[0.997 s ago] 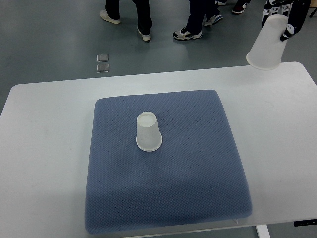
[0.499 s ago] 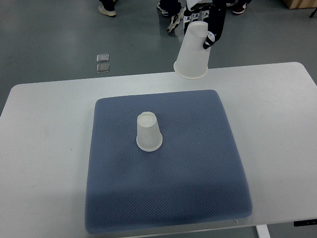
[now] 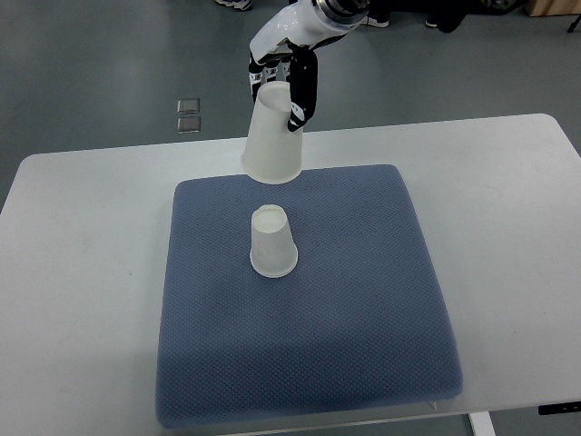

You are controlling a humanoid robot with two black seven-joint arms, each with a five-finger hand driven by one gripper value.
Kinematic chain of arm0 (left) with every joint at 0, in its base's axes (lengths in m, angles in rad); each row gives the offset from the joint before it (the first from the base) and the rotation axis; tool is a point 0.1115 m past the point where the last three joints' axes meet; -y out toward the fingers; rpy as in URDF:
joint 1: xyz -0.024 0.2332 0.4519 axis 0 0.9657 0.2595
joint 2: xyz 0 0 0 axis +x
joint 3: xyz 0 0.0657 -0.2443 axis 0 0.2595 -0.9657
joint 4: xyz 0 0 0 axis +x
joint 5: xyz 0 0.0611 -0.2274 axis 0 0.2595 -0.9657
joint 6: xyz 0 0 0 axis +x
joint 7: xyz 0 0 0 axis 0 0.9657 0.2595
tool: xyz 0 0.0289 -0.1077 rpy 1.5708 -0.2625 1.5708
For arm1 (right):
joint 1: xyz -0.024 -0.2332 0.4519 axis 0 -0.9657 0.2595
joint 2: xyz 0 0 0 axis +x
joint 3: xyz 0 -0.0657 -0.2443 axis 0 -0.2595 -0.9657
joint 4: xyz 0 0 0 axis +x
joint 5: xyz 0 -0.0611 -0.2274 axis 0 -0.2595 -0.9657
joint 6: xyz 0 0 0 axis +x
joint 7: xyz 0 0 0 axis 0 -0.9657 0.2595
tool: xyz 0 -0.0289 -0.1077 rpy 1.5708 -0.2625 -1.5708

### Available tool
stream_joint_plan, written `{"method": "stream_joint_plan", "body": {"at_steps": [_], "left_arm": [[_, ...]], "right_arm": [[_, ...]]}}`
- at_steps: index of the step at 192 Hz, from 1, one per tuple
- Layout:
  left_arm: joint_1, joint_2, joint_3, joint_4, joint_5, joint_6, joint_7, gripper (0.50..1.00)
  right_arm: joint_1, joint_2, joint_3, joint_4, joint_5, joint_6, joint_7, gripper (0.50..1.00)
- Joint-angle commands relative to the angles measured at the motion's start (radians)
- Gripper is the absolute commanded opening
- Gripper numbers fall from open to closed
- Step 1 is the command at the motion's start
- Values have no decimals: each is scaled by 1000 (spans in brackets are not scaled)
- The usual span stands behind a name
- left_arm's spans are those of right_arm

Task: Stack paper cups
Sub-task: 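Carry the cup over the cup on the mat and lower it, then press the held cup down onto the cup on the mat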

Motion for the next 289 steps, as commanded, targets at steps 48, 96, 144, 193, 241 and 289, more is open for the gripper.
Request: {"method": "stream_joint_plan", "body": {"at_steps": [48,96,144,193,241,289], "left_arm": [[0,0,-1,-2,0,0,0,1000],[0,0,-1,-2,0,0,0,1000],[0,0,-1,-2,0,0,0,1000],[0,0,-1,-2,0,0,0,1000],[0,0,-1,-2,0,0,0,1000],[0,0,-1,-2,0,0,0,1000]], "right_arm": [[-32,32,13,5,26,-3,0,674],[-64,32,11,11,28,-37,0,674],[-95,32,10,12,28,-55,0,674],[-124,32,10,14,32,-80,0,674],[-153,32,0,14,32,-89,0,676],[-170,32,2,15,34,-113,0,678]]}}
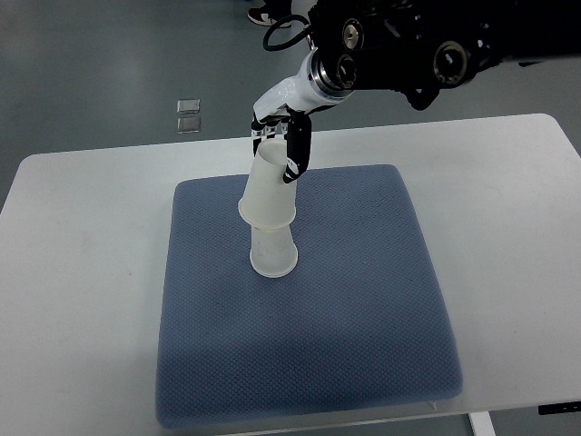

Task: Stack paper cups
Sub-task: 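Press the held cup down onto the cup on the mat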

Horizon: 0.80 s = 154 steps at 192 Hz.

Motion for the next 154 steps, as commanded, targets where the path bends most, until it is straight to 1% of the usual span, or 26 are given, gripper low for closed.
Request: {"method": "stream_joint_plan", "body": {"at_steps": [1,52,76,116,154], "left_arm": [[0,0,0,0,0,0,0,1000],[0,0,0,0,0,0,0,1000],[0,0,0,0,0,0,0,1000],[0,0,0,1,0,0,0,1000],[0,0,-1,1,0,0,0,1000]], "right_arm": [[-5,0,0,2,1,-11,0,678],[-12,0,3,2,23,-12,0,682],[-14,0,5,3,43,-14,0,695],[-26,0,2,3,43,-31,0,697],[-34,0,2,5,43,-35,-11,709]]}}
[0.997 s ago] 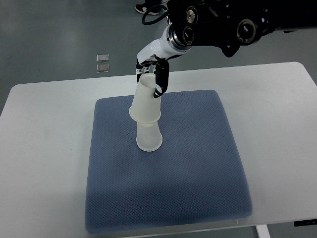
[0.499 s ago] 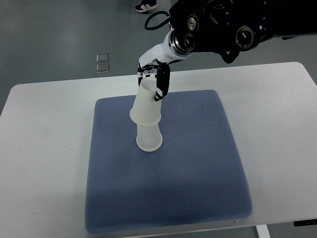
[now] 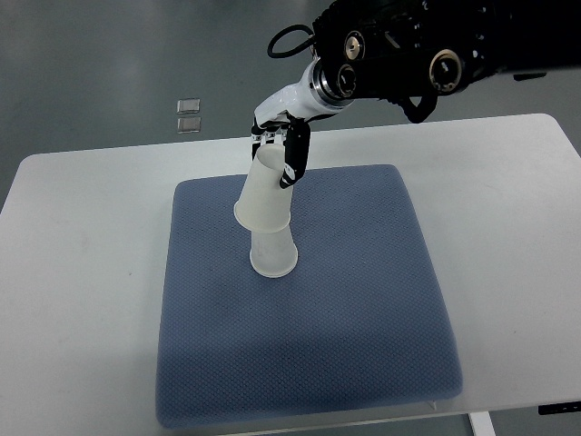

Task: Stack paper cups
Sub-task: 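Press the held cup down onto the cup on the mat, then open the right hand and lift it off the stacked cups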

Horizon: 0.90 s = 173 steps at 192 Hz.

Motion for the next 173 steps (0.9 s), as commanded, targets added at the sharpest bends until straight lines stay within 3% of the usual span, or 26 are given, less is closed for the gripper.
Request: {"method": "stream_joint_plan", "body": {"at_steps": [1,88,173], "left_arm": [[0,0,1,-1,0,0,0,1000],[0,0,-1,0,0,0,0,1000],[0,0,-1,0,-1,0,0,1000]], "right_arm": [[-4,0,0,0,0,-5,-3,711],[-16,0,-5,17,0,-28,-6,772],[-30,0,-6,17,0,-44,-6,787]]}}
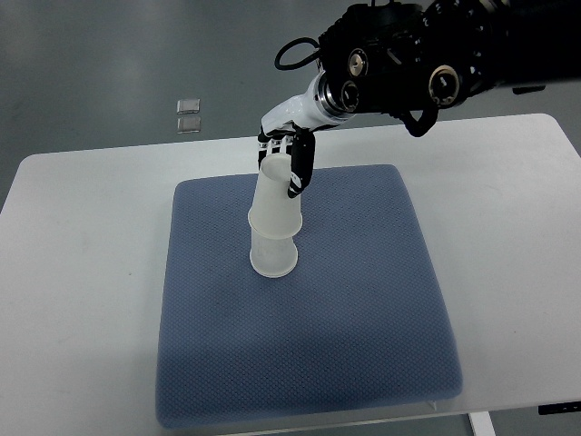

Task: Stack paper cups
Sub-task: 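Open the right hand and lift it off the stacked cups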

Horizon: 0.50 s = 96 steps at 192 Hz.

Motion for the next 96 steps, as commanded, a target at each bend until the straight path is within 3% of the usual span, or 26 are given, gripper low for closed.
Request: {"method": "stream_joint_plan", "body": {"at_steps": [1,96], "left_arm": [[0,0,-1,0,-1,0,0,1000],[0,0,1,-2,1,0,0,1000]], "right_arm": [[0,0,0,0,0,-1,0,787],[9,0,3,0,2,-3,0,793]]}}
